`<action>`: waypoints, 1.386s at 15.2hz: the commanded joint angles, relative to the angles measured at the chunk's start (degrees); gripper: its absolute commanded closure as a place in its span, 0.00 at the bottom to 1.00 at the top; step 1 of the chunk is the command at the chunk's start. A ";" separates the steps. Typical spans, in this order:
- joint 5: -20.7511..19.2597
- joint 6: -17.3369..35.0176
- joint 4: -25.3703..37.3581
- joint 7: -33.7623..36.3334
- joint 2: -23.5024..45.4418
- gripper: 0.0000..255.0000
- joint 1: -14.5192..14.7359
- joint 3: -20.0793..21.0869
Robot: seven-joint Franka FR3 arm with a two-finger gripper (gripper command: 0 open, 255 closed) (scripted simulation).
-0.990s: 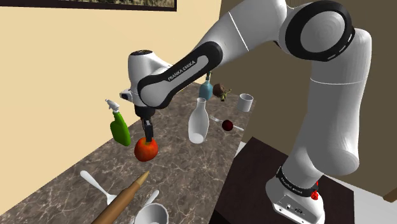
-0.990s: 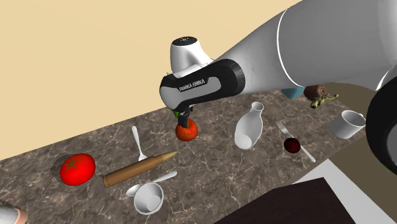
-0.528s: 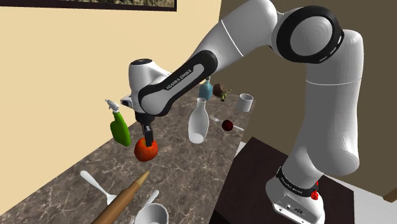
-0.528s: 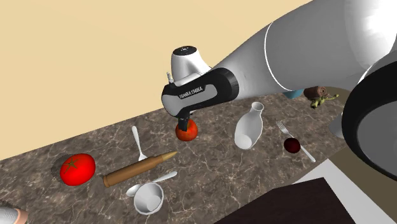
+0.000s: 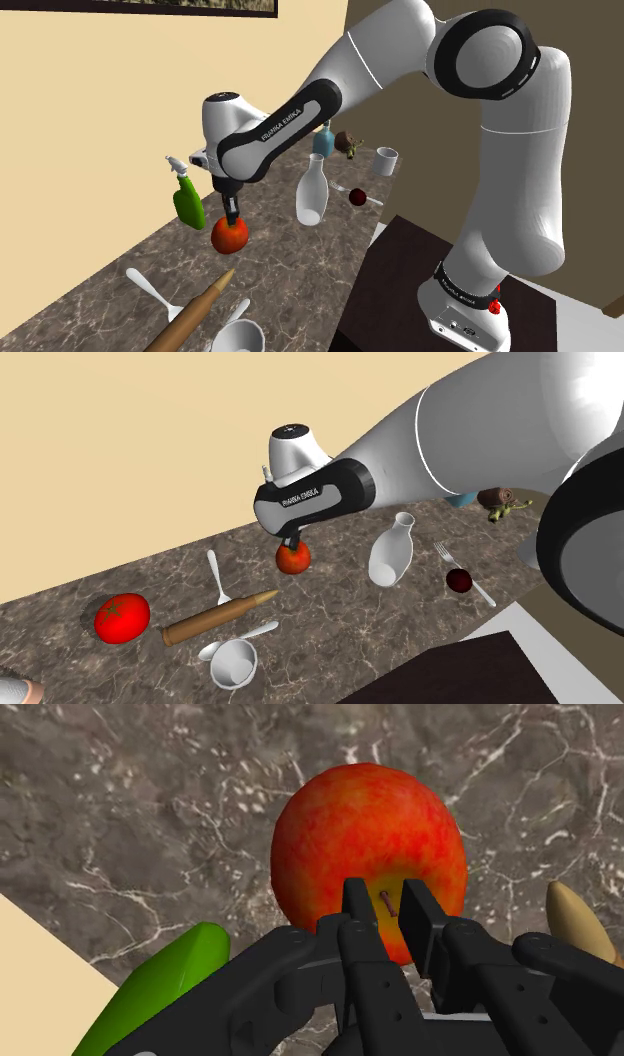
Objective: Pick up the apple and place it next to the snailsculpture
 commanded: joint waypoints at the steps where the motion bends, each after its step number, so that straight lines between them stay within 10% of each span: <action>1: 0.02 -0.02 -0.07 0.00 0.08 1.00 0.03 0.04; 21: 1.66 -8.99 2.91 -0.97 -6.02 1.00 -0.52 0.77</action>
